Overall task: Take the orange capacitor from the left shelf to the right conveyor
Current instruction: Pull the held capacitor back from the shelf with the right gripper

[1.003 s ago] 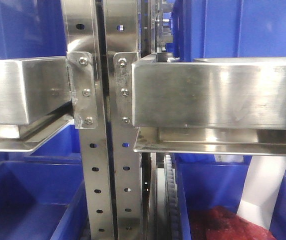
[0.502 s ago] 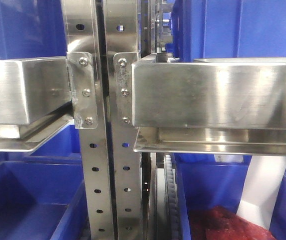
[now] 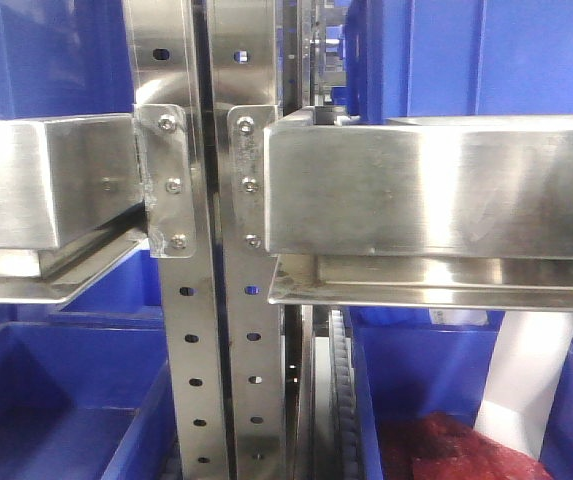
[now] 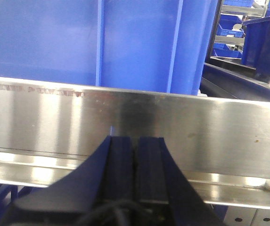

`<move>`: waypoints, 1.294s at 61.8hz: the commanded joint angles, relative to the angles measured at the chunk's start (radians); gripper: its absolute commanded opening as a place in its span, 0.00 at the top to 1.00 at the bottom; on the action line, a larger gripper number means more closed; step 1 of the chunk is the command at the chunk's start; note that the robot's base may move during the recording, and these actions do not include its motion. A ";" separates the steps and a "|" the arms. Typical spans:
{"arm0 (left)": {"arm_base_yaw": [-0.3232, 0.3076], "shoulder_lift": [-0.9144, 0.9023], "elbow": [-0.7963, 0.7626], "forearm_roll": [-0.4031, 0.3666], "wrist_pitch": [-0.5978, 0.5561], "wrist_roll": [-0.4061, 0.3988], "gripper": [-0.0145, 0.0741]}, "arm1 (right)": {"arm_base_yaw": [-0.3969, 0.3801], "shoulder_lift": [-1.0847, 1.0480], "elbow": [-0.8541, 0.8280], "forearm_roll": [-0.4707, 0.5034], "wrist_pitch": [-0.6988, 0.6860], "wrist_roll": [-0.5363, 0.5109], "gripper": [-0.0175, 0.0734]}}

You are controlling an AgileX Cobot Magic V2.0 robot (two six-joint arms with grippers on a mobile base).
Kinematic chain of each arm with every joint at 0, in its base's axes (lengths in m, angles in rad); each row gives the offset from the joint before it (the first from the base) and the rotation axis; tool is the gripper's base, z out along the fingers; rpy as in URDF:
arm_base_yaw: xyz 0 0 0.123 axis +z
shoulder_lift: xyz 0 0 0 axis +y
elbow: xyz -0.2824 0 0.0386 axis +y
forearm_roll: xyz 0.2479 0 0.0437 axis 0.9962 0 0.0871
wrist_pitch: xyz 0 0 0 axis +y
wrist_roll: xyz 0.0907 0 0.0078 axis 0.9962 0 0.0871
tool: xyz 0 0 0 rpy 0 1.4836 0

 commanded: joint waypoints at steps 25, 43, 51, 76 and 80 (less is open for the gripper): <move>-0.001 -0.019 -0.005 0.000 -0.089 -0.001 0.95 | 0.002 -0.047 0.018 -0.007 -0.060 -0.008 0.66; -0.001 -0.019 -0.005 0.000 -0.089 -0.001 0.95 | 0.002 -0.047 0.018 -0.007 -0.060 -0.008 0.66; -0.001 -0.019 -0.005 0.000 -0.089 -0.001 0.95 | 0.002 -0.047 0.018 -0.007 -0.060 -0.008 0.66; -0.001 -0.019 -0.005 0.000 -0.089 -0.001 0.95 | 0.002 -0.047 0.018 -0.007 -0.060 -0.008 0.66; 0.001 -0.019 -0.005 0.000 -0.089 -0.001 0.95 | 0.002 -0.047 0.018 -0.007 -0.060 -0.008 0.66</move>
